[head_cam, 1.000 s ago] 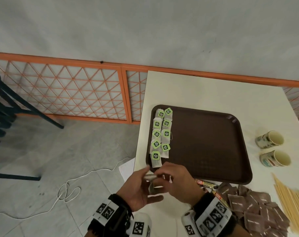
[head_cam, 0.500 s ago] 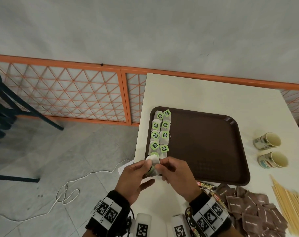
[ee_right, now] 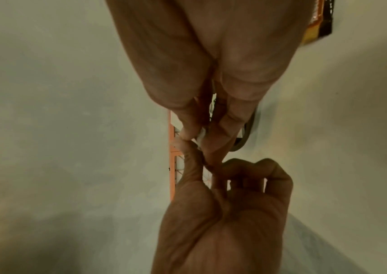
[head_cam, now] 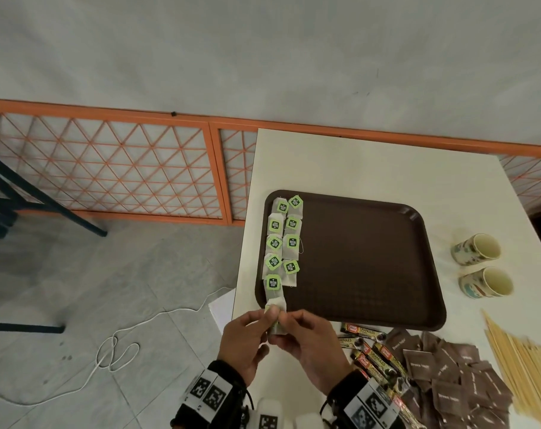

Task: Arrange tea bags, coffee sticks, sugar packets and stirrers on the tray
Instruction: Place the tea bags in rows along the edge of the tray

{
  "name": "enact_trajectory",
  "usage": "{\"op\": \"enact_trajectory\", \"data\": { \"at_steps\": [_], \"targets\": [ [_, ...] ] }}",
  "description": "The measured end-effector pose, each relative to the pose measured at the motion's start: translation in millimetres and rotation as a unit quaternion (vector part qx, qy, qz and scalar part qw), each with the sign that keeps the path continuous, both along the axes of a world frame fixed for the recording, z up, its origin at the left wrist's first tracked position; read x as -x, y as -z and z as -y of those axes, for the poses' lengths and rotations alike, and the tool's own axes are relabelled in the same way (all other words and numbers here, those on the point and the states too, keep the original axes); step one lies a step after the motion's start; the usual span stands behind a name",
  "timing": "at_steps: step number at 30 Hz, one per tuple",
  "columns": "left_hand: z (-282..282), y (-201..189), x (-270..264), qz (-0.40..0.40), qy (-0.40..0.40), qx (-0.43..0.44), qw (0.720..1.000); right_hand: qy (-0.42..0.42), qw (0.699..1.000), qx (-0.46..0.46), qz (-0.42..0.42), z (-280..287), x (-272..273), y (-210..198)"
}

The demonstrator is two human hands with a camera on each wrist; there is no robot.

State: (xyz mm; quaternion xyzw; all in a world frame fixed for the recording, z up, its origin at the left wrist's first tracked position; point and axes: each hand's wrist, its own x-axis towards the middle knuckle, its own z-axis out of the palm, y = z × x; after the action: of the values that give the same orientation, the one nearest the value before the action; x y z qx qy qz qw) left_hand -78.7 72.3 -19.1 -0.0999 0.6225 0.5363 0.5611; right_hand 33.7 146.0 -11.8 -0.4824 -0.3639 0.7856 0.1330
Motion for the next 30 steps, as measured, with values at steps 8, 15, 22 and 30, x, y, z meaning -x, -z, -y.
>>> {"op": "enact_trajectory", "data": {
  "at_steps": [8,15,22,30],
  "targets": [
    [-26,0,12,-0.289,0.206,0.005,0.935,-0.140,0.946,-0.220,0.190,-46,-3,3],
    [-45,20,25,-0.629,0.588,0.031,0.508,-0.146,0.910,-0.256,0.293,-95,6,37],
    [-42,23,29,-0.622,0.624,0.054,0.470,-0.134,0.933,-0.183,0.279,-92,15,51],
    [-31,16,32,-0.607,0.602,0.044,0.517,-0.163,0.930,-0.174,0.280,-91,20,48]
  ]
}}
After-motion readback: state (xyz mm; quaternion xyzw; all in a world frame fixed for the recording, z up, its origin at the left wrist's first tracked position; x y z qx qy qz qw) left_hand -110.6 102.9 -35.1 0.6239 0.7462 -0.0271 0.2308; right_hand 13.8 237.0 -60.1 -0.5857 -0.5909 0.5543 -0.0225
